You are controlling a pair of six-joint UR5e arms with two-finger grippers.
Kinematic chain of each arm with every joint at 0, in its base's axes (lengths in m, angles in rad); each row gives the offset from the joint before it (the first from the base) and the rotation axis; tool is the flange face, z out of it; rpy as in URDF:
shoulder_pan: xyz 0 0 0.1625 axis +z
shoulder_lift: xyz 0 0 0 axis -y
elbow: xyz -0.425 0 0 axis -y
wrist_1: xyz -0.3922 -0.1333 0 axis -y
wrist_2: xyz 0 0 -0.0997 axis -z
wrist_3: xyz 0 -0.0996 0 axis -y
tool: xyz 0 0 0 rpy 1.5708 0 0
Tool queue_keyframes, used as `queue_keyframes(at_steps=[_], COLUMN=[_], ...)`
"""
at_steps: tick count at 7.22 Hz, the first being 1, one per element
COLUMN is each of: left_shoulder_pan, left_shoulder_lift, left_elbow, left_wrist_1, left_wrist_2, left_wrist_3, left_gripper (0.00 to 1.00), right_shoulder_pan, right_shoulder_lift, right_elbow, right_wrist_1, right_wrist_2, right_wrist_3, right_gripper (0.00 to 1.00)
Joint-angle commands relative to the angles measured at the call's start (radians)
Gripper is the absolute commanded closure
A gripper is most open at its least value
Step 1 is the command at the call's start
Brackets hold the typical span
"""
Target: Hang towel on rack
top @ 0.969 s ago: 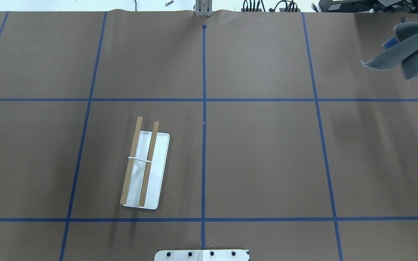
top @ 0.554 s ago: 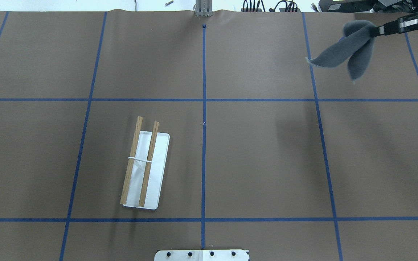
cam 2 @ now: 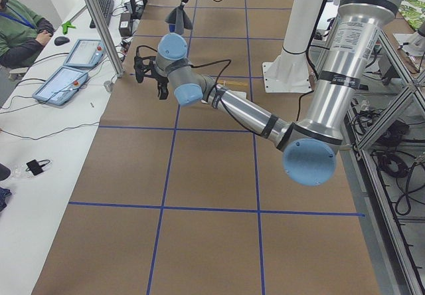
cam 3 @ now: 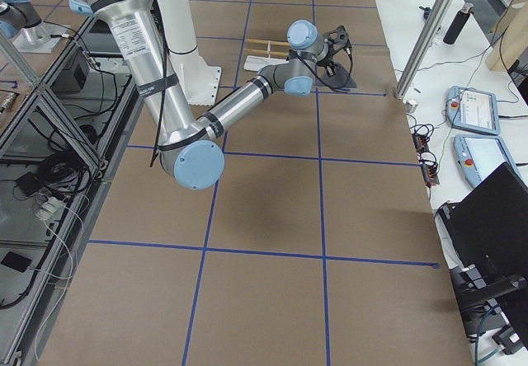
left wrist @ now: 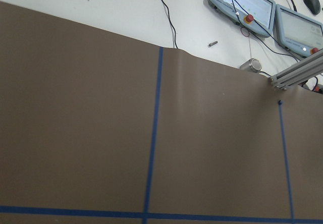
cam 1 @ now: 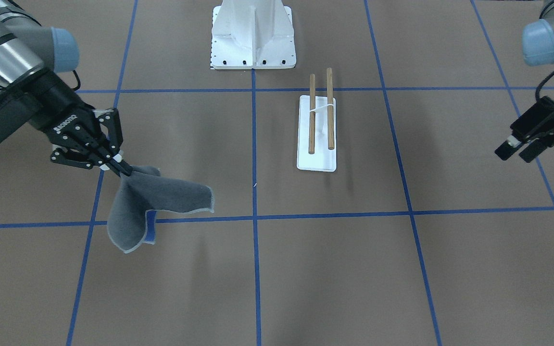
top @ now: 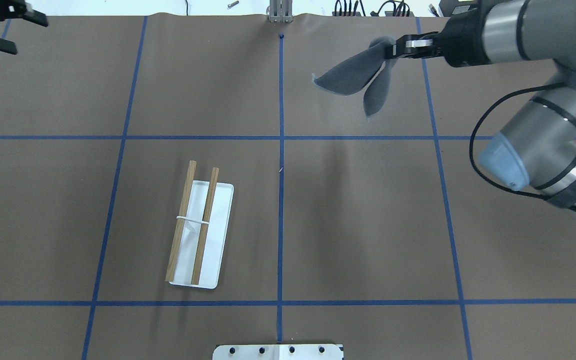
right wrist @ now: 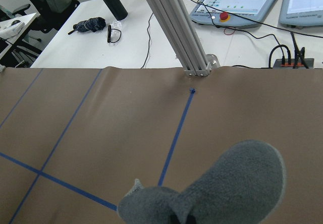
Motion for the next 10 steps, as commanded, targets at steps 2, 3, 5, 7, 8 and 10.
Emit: queue_keyframes(at_steps=[2, 3, 5, 7, 8, 10], left_shoulder_pan=[0.261, 0.280, 0.315, 0.343, 0.385, 0.413], left_shoulder_lift=[-0.210, -0.260, -0.304, -0.346, -0.343, -0.340], left_elbow=[0.027, 0.048, 0.065, 0.084, 0.082, 0.081], left_wrist_1=[0.003, -0.003, -0.002, -0.006, -0.035, -0.065], left_wrist_2=[0.137, 0.205, 0.292, 0.292, 0.292, 0.295], left_wrist_3=[-0.431, -0.557, -0.756, -0.897, -0.903, -0.949], left_gripper=[0.02, 0.02, 0.02, 0.02, 0.02, 0.02], right_shoulder_pan=[-0.190, -0.237, -0.297, -0.313, -0.313, -0.319], right_shoulder_lift=[0.116, 0.138, 0.169, 0.170, 0.170, 0.170], right_elbow=[0.115, 0.116, 0.115, 0.113, 0.113, 0.113], right_wrist_1=[-0.195, -0.196, -0.196, -0.194, -0.192, -0.192], right_wrist_2=[-0.251, -0.334, -0.438, -0.476, -0.477, -0.499], right_wrist_3=[0.077, 0.102, 0.102, 0.102, 0.102, 0.102], right_gripper=[1.00, 1.00, 1.00, 1.00, 1.00, 1.00])
